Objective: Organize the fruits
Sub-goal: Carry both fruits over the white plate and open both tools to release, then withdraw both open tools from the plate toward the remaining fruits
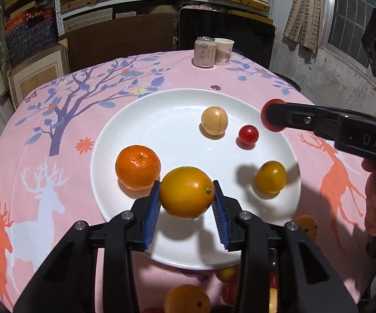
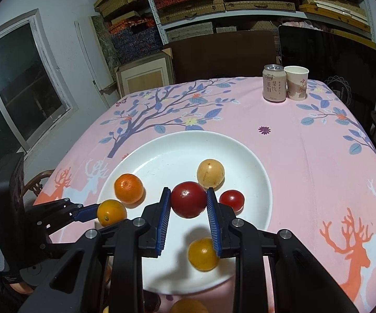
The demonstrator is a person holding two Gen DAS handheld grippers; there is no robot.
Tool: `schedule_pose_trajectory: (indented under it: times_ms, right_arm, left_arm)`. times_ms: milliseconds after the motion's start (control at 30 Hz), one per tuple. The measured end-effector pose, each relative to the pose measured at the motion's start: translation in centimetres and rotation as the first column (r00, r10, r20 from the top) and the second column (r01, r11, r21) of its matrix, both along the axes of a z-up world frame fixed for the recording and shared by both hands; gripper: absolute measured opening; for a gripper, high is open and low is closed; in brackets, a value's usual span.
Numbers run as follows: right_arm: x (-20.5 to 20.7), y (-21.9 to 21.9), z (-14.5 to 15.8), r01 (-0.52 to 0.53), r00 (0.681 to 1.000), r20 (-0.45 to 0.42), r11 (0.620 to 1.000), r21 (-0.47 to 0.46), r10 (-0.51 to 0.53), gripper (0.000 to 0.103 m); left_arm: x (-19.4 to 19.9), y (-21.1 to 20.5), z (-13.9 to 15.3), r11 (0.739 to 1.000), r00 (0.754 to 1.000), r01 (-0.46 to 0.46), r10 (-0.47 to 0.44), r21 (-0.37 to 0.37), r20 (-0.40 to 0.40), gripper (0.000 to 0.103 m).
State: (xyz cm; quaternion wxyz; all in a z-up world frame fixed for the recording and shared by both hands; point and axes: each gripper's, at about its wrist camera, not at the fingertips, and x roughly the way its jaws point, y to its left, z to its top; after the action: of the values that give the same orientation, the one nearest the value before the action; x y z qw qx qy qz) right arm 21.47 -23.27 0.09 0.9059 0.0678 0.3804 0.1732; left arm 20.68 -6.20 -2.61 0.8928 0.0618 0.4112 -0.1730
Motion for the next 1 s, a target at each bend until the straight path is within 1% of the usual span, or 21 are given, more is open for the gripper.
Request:
schedule_pose_trajectory:
  times_ms: [67, 133, 200, 233, 267, 300, 467, 600, 700, 767, 833, 1000]
  right_arm:
    - [0.5, 0.2, -0.4, 0.001, 1.000, -0.008, 1.000, -0.001, -0.001, 0.028]
    - [0.7, 0.4, -0.6, 0.002, 1.000, -0.007, 1.000, 0.001, -0.002, 0.030]
    - [0.6, 0.3, -0.6, -0.004, 1.000, -0.008, 1.000, 0.027, 0.004, 0.040]
    - [0.4, 0.3, -0.4, 0.002, 1.000, 0.000, 1.000, 0.029, -0.002, 0.048]
    - [0.0, 0.2, -0.2, 0.007, 1.000, 0.013, 1.000, 0.025, -0.008, 0.052]
    - [-0.2, 0.3, 0.0, 0.007, 1.000, 0.021, 1.000, 0.022, -0.007, 0.053]
    - [-2.6, -0.1, 0.7, -0.002, 0.999, 0.033, 1.000, 0.018, 0.002, 0.053]
    - [-5.9, -0.6, 0.6, -0.017, 0.999, 0.035, 0.999, 0.029, 0.016, 0.053]
    - [-8.7, -1.0, -0.4, -0.018, 1.000, 0.022, 0.999, 0.032, 0.017, 0.053]
    - [-10.7, -1.3, -1.2, -0.009, 1.000, 0.017, 0.999, 0.030, 0.008, 0.053]
    - [-12.5, -1.9, -1.9, 0.007, 1.000, 0.017, 0.999, 0.044, -0.008, 0.053]
    - [-16.4, -3.4, -4.1, 0.077, 0.996, 0.040, 0.996, 0.034, -0.078, 0.053]
  left_arm:
    - [0.3, 0.0, -0.2, 1.000, 1.000, -0.001, 0.001, -0.004, -0.010, 0.037]
    - [0.5, 0.1, -0.3, 1.000, 1.000, -0.006, 0.006, -0.008, -0.016, 0.038]
    - [0.2, 0.4, 0.3, 1.000, 1.000, -0.017, 0.017, -0.021, 0.005, 0.054]
    - [-0.1, 0.7, 0.7, 0.999, 0.999, -0.024, 0.025, -0.028, 0.022, 0.065]
    - [-0.4, 0.8, 1.2, 0.999, 0.999, -0.029, 0.031, -0.036, 0.038, 0.075]
    - [-0.8, 1.0, 1.7, 0.998, 0.998, -0.033, 0.035, -0.046, 0.054, 0.076]
    - [-3.4, 1.8, 3.5, 0.998, 0.996, -0.020, 0.025, -0.057, 0.087, 0.076]
    - [-6.7, 2.2, 3.7, 0.999, 0.996, 0.002, 0.002, -0.045, 0.091, 0.076]
    - [-9.6, 2.4, 3.0, 0.999, 0.997, 0.027, -0.024, -0.035, 0.078, 0.076]
    - [-12.1, 2.2, 2.1, 0.999, 0.996, 0.046, -0.045, -0.001, 0.083, 0.076]
    - [-14.3, 2.0, 1.2, 0.997, 0.994, 0.069, -0.072, 0.032, 0.086, 0.076]
    - [-18.5, 1.3, -0.3, 0.989, 0.986, 0.137, -0.141, 0.049, 0.087, 0.076]
